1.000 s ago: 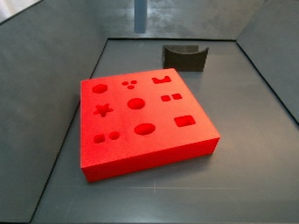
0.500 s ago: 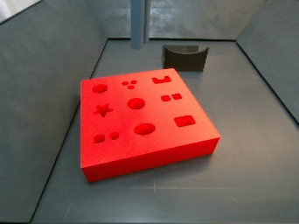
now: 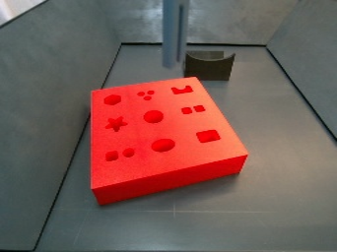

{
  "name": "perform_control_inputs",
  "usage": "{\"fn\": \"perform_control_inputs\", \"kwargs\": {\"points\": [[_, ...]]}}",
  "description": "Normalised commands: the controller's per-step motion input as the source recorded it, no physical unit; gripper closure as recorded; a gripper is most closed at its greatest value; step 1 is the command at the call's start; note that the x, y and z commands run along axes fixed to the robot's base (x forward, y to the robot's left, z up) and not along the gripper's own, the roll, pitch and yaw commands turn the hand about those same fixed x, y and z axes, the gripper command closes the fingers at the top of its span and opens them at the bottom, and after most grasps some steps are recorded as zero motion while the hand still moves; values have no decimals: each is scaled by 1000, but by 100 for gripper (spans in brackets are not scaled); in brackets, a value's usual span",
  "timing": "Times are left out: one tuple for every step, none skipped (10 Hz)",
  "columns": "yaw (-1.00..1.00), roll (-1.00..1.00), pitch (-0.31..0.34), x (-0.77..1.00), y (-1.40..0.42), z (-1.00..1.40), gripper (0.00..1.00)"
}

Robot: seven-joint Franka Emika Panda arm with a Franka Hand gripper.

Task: Pick up the double-square object. Move up. Move to above the board. Insert the double-square object.
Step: Insert the double-square object.

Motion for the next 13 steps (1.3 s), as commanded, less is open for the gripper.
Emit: {"fn": "perform_control_inputs", "kwargs": {"points": [[-511, 204, -43, 683, 0, -711, 100], [-611, 206, -43, 571, 0, -646, 100], [-906, 97, -31, 249, 14, -374, 100], [-920, 74, -43, 229, 23, -334, 100], [-960, 10, -73, 160, 46, -277, 100], [-1000, 0, -90, 74, 9, -200, 100], [-980, -27, -84, 77, 0, -143, 100], [-843, -126, -44, 263, 31, -266, 100], [-783, -41, -19, 349, 140, -469, 100], [-580, 116, 0, 180, 177, -509, 100], [-454, 110, 0, 163, 146, -343, 100], [-83, 3, 3, 0, 89, -194, 100], [-240, 0, 20, -34, 106, -106, 100]]}}
